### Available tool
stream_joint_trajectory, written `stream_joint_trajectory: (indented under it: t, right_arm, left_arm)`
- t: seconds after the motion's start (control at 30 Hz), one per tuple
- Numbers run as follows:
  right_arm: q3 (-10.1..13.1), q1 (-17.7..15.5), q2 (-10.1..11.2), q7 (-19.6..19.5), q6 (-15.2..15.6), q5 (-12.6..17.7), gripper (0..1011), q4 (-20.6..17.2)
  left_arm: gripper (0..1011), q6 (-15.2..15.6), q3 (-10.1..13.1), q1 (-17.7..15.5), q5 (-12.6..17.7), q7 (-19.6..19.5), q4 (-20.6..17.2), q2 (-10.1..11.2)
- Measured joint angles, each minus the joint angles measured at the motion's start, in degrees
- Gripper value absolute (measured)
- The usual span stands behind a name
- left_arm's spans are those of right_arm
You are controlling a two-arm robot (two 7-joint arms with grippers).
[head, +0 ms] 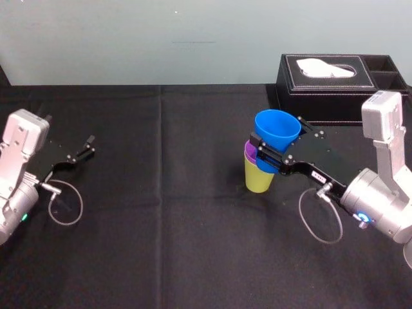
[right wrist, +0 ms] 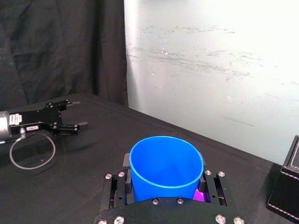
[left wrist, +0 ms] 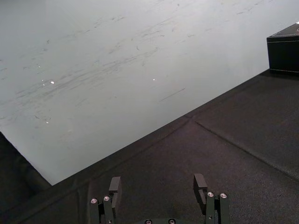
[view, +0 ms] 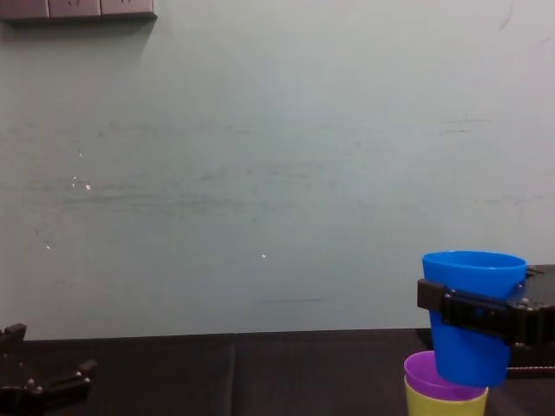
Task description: Stack the three plastic cups sequentially using one hand.
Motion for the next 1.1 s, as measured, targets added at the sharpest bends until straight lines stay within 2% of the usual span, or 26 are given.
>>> stream_joint_trajectory:
  t: [0.6, 1.1]
  right_arm:
    - [-1.81, 6.1, -2.39, 0.35, -3.33, -1.82, 743, 8.16]
    - [-2.92, 8.36, -3.59, 1.18, -4.94, -3.57, 743, 12.77]
  left_arm:
    - [1011, 0.0, 0.0, 0.0, 0.0, 0.0, 0.0, 0.0]
    - [1011, 0.0, 0.0, 0.0, 0.0, 0.0, 0.0, 0.0]
